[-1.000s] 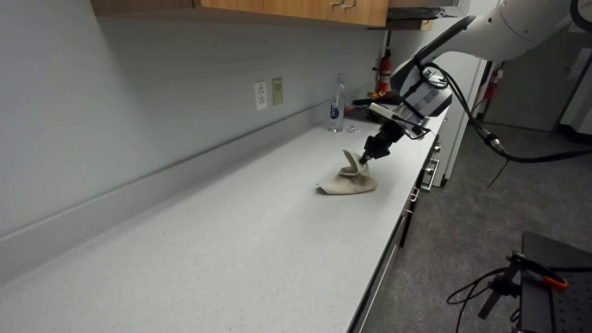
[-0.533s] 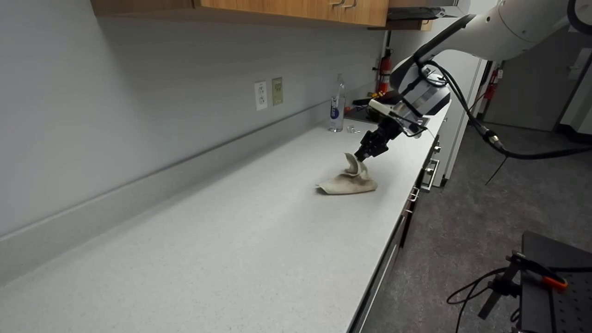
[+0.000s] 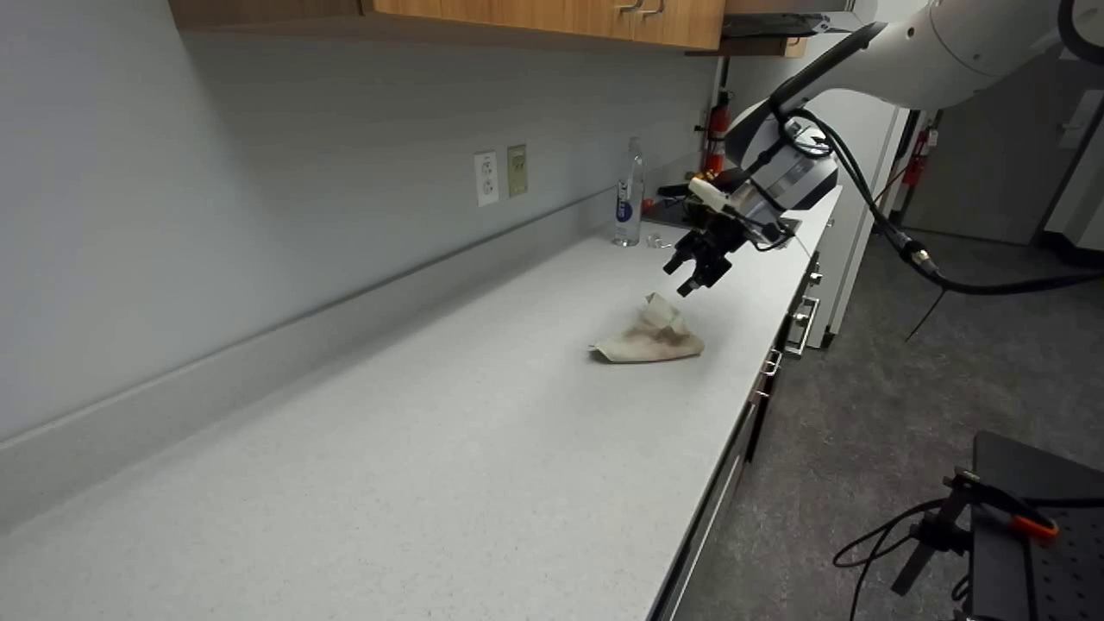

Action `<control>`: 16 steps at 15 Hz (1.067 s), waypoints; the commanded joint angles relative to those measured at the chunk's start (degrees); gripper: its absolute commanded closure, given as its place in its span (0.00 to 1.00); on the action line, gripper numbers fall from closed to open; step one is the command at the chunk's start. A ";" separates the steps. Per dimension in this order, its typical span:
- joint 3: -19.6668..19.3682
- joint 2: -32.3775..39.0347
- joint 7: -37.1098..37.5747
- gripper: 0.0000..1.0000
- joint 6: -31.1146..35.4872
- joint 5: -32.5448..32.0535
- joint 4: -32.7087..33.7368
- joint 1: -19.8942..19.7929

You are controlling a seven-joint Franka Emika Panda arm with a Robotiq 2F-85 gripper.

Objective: Fold the towel into a triangle twice

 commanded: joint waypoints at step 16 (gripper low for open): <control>-0.60 -19.87 -3.55 0.00 -4.28 -46.82 -9.74 11.21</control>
